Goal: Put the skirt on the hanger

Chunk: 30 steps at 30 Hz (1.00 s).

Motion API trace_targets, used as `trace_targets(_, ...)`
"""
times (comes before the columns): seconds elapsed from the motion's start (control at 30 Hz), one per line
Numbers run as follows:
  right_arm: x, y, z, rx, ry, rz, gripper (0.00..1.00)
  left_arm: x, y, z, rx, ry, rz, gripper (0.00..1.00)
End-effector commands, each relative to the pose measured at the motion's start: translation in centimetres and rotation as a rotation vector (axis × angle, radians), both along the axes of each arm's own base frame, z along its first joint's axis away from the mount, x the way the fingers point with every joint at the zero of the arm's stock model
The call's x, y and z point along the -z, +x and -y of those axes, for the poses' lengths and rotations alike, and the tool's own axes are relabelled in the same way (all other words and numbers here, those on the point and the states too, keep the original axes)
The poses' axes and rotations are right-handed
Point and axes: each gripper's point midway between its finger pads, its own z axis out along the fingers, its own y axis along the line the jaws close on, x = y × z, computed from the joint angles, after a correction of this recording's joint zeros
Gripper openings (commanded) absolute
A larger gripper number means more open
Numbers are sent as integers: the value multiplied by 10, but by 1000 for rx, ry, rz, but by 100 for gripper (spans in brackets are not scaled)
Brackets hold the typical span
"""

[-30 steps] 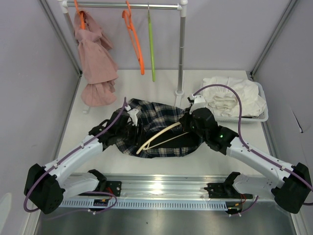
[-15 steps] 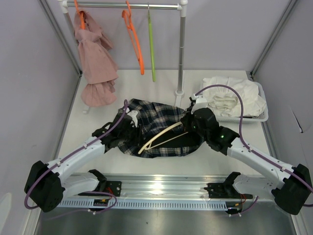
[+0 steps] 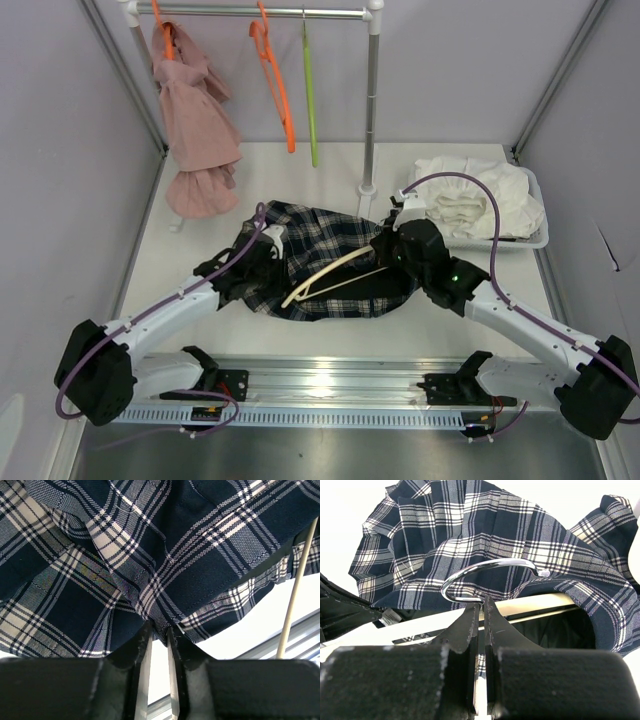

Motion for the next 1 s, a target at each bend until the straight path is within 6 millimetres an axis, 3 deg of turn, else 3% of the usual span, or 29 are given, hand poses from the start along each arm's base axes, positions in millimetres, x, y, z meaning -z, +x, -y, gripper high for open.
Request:
trace_targets(0.0,-17,11,6,40,19,69,0,-12,9,11,20,-43,44,25)
trace_targets(0.17,-18,10,7,38,17,69,0,-9,8,14,21,-45,38,45)
trace_targets(0.3,-18,10,7,38,19,69,0,-2,8,15,12,-30,28,47)
trace_targets(0.4,-19,10,7,40,22,71,0,2,9,16,8,-26,23,43)
trace_targets(0.5,-19,11,7,38,21,78,0,4,10,16,3,-23,26,29)
trace_targets(0.6,-18,12,7,37,19,87,0,0,11,15,7,-19,33,8)
trace_targets(0.67,-20,14,7,38,24,102,0,-3,11,14,15,-13,38,1)
trace_targets(0.97,-13,30,21,110,-19,183,0,-24,3,14,57,-61,26,0)
